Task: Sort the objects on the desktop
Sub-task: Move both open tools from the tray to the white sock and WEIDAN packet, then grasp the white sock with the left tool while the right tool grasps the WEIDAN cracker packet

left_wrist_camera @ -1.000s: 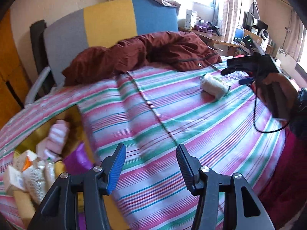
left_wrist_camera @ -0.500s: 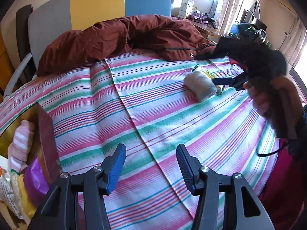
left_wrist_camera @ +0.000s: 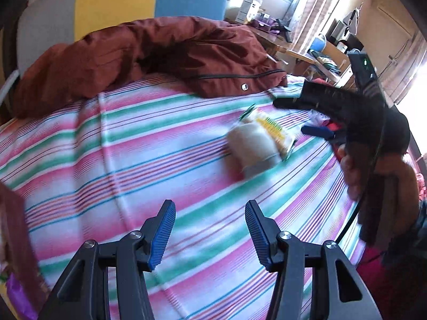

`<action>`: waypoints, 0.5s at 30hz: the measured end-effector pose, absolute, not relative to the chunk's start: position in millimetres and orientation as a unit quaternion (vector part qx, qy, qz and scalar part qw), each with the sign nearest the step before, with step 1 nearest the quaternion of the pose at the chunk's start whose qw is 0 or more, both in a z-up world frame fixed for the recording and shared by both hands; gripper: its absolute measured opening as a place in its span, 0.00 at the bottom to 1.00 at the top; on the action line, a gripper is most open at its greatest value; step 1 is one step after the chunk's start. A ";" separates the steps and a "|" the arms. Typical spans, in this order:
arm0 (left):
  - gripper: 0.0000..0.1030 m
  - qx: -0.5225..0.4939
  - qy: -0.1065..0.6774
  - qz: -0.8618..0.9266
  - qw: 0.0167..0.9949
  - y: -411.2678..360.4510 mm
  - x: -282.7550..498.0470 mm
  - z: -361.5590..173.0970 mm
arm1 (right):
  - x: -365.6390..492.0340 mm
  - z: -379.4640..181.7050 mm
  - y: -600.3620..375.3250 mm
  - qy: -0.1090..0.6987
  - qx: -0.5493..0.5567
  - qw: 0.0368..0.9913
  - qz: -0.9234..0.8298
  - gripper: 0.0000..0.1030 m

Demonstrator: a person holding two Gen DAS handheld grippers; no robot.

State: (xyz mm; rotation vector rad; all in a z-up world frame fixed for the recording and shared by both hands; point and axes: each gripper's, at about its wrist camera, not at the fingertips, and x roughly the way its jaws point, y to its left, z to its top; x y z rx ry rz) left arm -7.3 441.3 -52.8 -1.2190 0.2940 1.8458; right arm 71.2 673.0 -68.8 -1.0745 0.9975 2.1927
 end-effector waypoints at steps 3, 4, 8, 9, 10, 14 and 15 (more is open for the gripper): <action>0.53 -0.491 0.111 0.736 0.453 465.5 -8.8 -52.1 | 80.3 -72.0 684.9 0.389 -0.390 0.269 0.790 0.84; 0.53 -0.488 0.110 0.735 0.458 473.6 -8.3 -51.4 | 83.1 -70.9 687.0 0.393 -0.387 0.272 0.788 0.84; 0.53 -0.497 0.096 0.730 0.459 506.5 -17.0 -56.5 | 89.7 -68.5 690.9 0.403 -0.379 0.279 0.785 0.84; 0.53 -0.502 0.091 0.728 0.457 511.4 -19.2 -58.1 | 89.8 -69.0 691.4 0.405 -0.381 0.278 0.783 0.84; 0.53 -0.512 0.082 0.725 0.453 520.2 -23.6 -62.1 | 90.5 -69.1 691.4 0.406 -0.382 0.278 0.782 0.84; 0.54 -0.538 0.065 0.715 0.441 542.9 -32.4 -74.2 | 94.2 -70.4 693.5 0.421 -0.380 0.273 0.777 0.84; 0.54 -0.541 0.066 0.714 0.440 546.0 -32.4 -76.2 | 94.3 -70.2 693.9 0.423 -0.380 0.271 0.776 0.84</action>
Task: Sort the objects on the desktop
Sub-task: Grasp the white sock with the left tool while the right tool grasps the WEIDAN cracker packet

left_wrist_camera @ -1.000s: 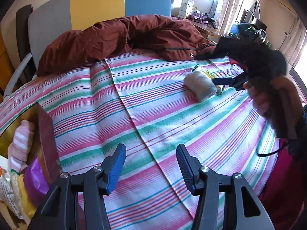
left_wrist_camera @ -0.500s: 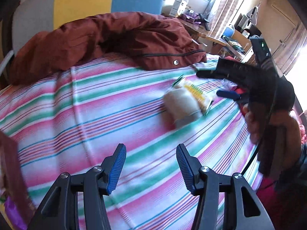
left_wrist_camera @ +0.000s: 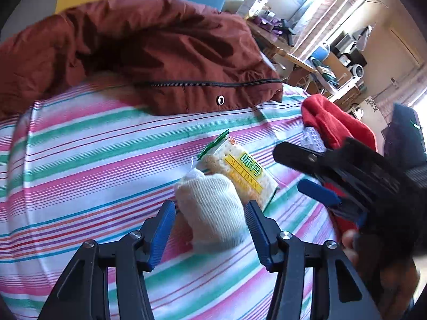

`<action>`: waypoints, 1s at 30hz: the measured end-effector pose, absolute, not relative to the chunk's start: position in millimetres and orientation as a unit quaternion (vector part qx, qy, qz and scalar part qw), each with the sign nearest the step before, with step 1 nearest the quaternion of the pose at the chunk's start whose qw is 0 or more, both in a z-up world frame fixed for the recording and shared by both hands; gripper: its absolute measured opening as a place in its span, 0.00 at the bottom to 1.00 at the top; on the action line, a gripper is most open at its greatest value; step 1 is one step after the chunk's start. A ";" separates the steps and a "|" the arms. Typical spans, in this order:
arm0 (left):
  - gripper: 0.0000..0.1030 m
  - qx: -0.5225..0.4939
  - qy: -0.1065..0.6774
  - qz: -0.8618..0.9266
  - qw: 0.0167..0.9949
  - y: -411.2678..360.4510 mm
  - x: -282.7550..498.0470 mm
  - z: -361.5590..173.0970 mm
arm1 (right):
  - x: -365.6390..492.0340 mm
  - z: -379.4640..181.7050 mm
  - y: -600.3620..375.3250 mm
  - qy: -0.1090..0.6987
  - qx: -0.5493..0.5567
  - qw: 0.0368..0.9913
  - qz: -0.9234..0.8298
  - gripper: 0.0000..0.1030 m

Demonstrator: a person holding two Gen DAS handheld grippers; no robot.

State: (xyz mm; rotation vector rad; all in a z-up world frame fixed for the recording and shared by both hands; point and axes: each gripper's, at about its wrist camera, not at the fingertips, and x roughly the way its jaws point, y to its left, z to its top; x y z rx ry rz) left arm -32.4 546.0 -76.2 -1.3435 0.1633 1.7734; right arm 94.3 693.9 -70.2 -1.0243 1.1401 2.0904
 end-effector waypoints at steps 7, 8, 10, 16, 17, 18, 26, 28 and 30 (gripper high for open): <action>0.63 -0.534 0.100 0.720 0.432 570.1 -30.8 -88.1 | 93.6 -69.8 694.6 0.424 -0.382 0.271 0.775 0.85; 0.63 -0.536 0.108 0.720 0.428 570.8 -31.7 -91.6 | 94.3 -70.8 694.9 0.427 -0.382 0.271 0.774 0.85; 0.60 -0.550 0.122 0.708 0.425 571.8 -34.6 -106.1 | 92.7 -73.4 693.4 0.424 -0.387 0.271 0.773 0.85; 0.54 -0.517 0.134 0.711 0.458 547.2 -28.8 -102.8 | 87.1 -83.5 692.1 0.395 -0.414 0.290 0.767 0.85; 0.54 -0.517 0.133 0.713 0.455 539.3 -30.4 -102.2 | 85.4 -85.6 690.9 0.390 -0.421 0.291 0.766 0.85; 0.54 -0.516 0.133 0.715 0.453 531.3 -31.5 -101.4 | 82.2 -87.7 689.0 0.380 -0.428 0.291 0.767 0.85; 0.54 -0.504 0.135 0.731 0.439 458.7 -28.0 -99.5 | 45.1 -87.2 656.7 0.160 -0.472 0.309 0.810 0.87; 0.54 -0.497 0.132 0.735 0.442 447.5 -27.7 -100.5 | 37.1 -90.7 648.0 0.131 -0.479 0.293 0.817 0.90; 0.54 -0.497 0.125 0.734 0.445 441.4 -28.8 -101.1 | 30.4 -97.4 641.7 0.110 -0.492 0.278 0.818 0.91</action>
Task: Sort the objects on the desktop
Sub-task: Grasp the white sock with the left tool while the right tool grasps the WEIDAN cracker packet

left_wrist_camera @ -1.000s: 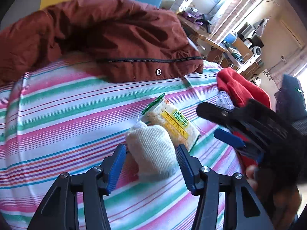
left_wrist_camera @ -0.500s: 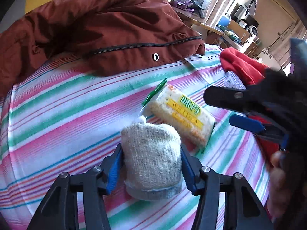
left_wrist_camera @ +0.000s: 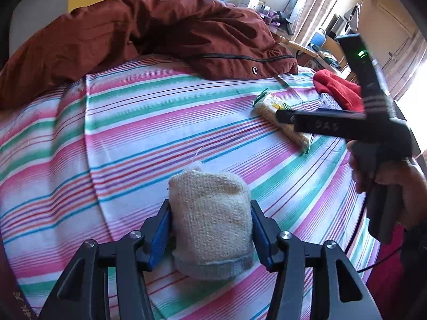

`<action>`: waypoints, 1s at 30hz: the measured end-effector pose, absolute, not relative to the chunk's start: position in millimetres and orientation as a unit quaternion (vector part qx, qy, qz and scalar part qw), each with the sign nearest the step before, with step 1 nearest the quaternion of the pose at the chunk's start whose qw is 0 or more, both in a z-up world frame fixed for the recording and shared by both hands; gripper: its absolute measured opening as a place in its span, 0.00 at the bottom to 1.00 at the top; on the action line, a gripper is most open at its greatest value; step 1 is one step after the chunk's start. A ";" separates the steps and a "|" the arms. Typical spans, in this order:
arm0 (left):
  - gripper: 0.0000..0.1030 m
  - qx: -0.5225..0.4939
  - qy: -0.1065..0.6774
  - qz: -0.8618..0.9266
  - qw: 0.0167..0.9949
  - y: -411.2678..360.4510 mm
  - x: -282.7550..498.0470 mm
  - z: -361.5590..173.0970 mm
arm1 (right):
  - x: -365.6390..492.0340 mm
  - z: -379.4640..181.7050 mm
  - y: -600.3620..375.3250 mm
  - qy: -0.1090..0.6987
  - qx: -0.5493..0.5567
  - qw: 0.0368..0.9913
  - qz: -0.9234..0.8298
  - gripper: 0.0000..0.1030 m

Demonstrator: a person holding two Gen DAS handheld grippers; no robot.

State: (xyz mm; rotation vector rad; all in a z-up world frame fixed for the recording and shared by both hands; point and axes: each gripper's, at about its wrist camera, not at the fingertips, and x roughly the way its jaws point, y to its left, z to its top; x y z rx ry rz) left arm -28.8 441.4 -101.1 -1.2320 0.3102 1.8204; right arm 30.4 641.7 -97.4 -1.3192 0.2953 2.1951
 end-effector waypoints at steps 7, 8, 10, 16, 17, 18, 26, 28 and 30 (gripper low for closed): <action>0.55 -0.493 0.127 0.736 0.447 438.9 -28.8 -101.7 | 23.2 -111.0 640.6 0.076 -0.507 0.279 0.812 0.91; 0.55 -0.492 0.127 0.736 0.447 438.7 -28.6 -102.1 | 22.3 -111.6 643.1 0.076 -0.505 0.280 0.813 0.91; 0.56 -0.490 0.129 0.737 0.447 439.8 -28.1 -103.2 | 21.6 -114.1 645.3 0.076 -0.508 0.277 0.812 0.91; 0.56 -0.486 0.136 0.738 0.449 438.7 -26.8 -104.1 | 11.1 -113.3 644.5 0.098 -0.519 0.235 0.816 0.62; 0.55 -0.484 0.138 0.739 0.448 438.6 -26.0 -103.9 | 9.0 -111.8 641.7 0.095 -0.521 0.228 0.817 0.54; 0.54 -0.485 0.137 0.740 0.446 437.8 -25.7 -103.3 | 6.2 -110.8 637.4 0.088 -0.527 0.224 0.815 0.49; 0.52 -0.492 0.125 0.751 0.423 414.5 -24.2 -98.5 | 0.4 -108.4 628.1 0.130 -0.538 0.177 0.814 0.49; 0.52 -0.489 0.129 0.757 0.415 404.7 -20.7 -97.6 | -2.7 -108.4 620.8 0.128 -0.540 0.160 0.817 0.49; 0.52 -0.487 0.129 0.761 0.409 394.8 -17.7 -96.5 | -6.8 -108.7 610.2 0.117 -0.545 0.144 0.818 0.49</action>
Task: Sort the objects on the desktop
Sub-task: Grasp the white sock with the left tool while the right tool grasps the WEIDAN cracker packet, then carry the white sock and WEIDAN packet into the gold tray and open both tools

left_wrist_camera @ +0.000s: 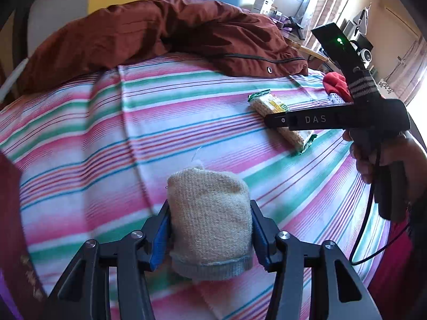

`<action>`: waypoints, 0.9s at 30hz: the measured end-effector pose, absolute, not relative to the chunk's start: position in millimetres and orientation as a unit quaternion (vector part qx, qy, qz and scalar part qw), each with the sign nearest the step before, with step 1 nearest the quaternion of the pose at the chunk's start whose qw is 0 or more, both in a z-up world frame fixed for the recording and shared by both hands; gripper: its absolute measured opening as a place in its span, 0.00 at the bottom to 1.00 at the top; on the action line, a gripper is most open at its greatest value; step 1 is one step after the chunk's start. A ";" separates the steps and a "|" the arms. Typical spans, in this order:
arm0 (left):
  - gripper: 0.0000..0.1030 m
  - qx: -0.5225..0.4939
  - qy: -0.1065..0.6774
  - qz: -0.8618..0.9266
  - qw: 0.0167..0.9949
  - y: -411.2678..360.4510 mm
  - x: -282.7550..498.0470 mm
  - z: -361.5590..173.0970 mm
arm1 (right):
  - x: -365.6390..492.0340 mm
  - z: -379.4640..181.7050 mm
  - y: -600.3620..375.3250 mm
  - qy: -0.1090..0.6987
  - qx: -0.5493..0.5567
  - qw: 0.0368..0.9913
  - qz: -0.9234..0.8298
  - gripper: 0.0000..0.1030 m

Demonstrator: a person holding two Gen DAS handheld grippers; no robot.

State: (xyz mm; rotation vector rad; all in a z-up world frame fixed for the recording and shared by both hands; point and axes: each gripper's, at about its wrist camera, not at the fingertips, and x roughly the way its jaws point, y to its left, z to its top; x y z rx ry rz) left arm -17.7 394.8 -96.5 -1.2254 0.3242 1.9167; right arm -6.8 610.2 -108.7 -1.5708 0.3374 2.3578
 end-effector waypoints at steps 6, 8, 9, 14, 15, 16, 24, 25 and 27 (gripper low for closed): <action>0.52 -0.482 0.133 0.767 0.401 375.0 -7.8 -95.1 | -13.0 -108.1 571.6 0.089 -0.554 0.098 0.822 0.50; 0.52 -0.481 0.137 0.768 0.399 373.0 -6.3 -94.7 | -12.7 -108.4 568.0 0.090 -0.554 0.100 0.822 0.50; 0.52 -0.481 0.139 0.768 0.399 373.0 -6.1 -94.8 | -12.1 -108.7 569.5 0.096 -0.553 0.098 0.822 0.50; 0.52 -0.481 0.138 0.768 0.400 371.7 -6.9 -95.2 | -11.9 -109.2 568.3 0.083 -0.554 0.096 0.823 0.50; 0.53 -0.480 0.139 0.768 0.401 371.7 -6.5 -95.9 | -12.3 -109.2 568.7 0.085 -0.555 0.097 0.822 0.50; 0.53 -0.481 0.138 0.767 0.401 371.6 -6.7 -95.7 | -12.4 -109.2 569.4 0.089 -0.555 0.096 0.821 0.50; 0.51 -0.477 0.133 0.771 0.401 370.1 -4.0 -95.7 | -17.3 -105.0 556.3 0.058 -0.563 0.117 0.816 0.47; 0.51 -0.476 0.130 0.772 0.400 368.5 -3.8 -93.2 | -16.9 -104.4 557.4 0.065 -0.562 0.117 0.816 0.47; 0.51 -0.466 0.127 0.777 0.403 365.5 -1.8 -85.2 | -16.7 -102.8 556.9 0.070 -0.558 0.119 0.818 0.47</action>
